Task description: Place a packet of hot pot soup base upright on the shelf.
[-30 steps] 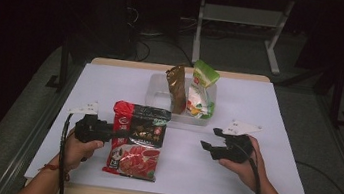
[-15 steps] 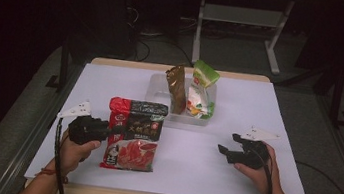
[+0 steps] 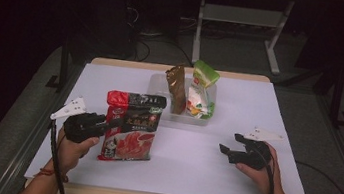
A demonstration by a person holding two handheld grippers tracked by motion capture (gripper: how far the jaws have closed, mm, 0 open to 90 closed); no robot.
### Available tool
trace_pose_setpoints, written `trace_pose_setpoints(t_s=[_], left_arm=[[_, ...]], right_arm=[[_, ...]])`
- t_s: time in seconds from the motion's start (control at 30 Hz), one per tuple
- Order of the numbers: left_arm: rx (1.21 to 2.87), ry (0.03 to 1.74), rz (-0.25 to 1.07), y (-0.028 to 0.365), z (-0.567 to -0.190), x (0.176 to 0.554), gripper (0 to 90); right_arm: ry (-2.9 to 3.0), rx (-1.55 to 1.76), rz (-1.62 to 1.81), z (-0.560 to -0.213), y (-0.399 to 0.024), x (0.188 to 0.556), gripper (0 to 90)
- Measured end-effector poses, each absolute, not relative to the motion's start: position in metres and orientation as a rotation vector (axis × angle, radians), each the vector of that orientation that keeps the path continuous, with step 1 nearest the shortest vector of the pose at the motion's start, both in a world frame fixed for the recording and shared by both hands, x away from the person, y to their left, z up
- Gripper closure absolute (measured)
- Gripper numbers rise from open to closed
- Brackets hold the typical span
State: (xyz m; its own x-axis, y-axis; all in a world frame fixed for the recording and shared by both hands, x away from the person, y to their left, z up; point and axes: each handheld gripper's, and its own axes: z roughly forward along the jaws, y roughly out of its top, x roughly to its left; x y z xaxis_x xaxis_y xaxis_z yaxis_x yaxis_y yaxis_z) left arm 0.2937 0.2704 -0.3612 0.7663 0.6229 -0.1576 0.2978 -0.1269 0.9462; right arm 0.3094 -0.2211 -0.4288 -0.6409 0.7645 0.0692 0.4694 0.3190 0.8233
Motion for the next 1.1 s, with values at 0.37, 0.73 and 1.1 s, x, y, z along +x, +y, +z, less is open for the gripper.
trace_pose_setpoints(t_s=[0.37, 0.73, 1.1], left_arm=[[1.661, 0.768, 0.402, 0.272, -0.346, 0.302, 76.0], [1.609, 0.801, 0.459, 0.26, -0.333, 0.32, 76.0], [1.565, 0.859, 0.532, 0.244, -0.326, 0.347, 76.0]], right_arm=[[2.263, 1.106, 1.253, -0.43, -0.221, 0.308, 25.8], [2.263, 1.113, 1.25, -0.431, -0.222, 0.307, 25.8], [2.27, 1.11, 1.245, -0.432, -0.221, 0.307, 25.8]])
